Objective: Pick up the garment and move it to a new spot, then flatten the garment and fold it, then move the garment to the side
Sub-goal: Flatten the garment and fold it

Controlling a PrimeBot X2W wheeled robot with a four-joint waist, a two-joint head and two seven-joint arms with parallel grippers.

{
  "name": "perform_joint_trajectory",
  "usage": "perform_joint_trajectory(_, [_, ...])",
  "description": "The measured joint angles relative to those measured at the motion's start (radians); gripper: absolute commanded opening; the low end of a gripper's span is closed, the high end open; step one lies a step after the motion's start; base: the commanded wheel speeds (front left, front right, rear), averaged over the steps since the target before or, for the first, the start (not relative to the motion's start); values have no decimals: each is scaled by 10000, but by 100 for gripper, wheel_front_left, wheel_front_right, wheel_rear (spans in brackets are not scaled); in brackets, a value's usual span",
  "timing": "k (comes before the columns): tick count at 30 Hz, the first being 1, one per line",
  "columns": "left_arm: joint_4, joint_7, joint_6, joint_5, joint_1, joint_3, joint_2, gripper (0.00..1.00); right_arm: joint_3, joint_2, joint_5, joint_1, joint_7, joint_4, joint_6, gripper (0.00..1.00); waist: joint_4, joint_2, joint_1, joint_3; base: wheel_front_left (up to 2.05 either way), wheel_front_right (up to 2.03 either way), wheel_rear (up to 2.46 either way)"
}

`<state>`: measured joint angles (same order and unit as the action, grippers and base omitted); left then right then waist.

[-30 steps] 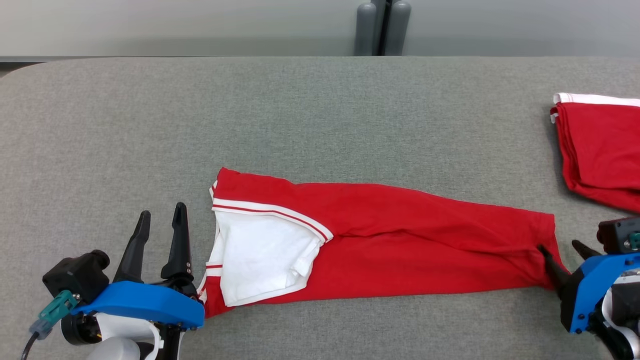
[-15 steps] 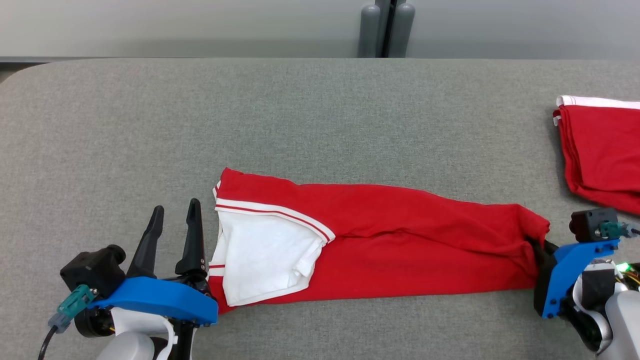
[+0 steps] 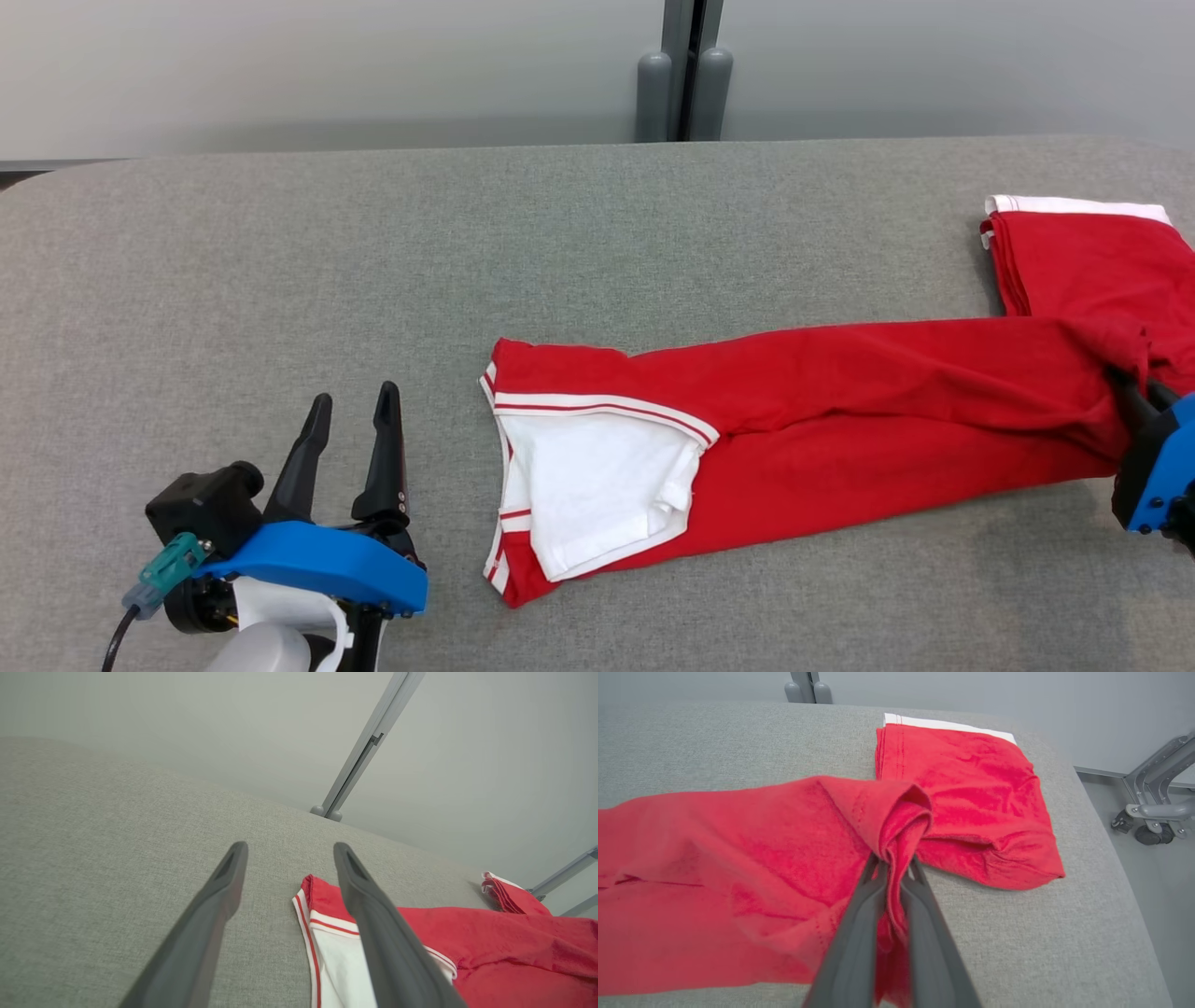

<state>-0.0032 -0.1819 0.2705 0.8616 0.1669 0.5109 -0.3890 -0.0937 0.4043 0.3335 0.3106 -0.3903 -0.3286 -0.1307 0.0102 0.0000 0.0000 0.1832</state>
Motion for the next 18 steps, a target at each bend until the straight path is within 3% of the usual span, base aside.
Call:
perform_joint_trajectory(9, [176, 0, -144, 23, 52, 155, 107, 100, -140, -566, 364, -143, -407, 911, 0, 0, 196, 0, 0, -164, 0, 0, 0])
perform_joint_trajectory(18, [320, -48, -205, 98, 38, 198, 150, 100, 1080, -1421, 1745, -515, -1104, 2882, 0, 0, 814, -1, -1, -400, 0, 0, 0])
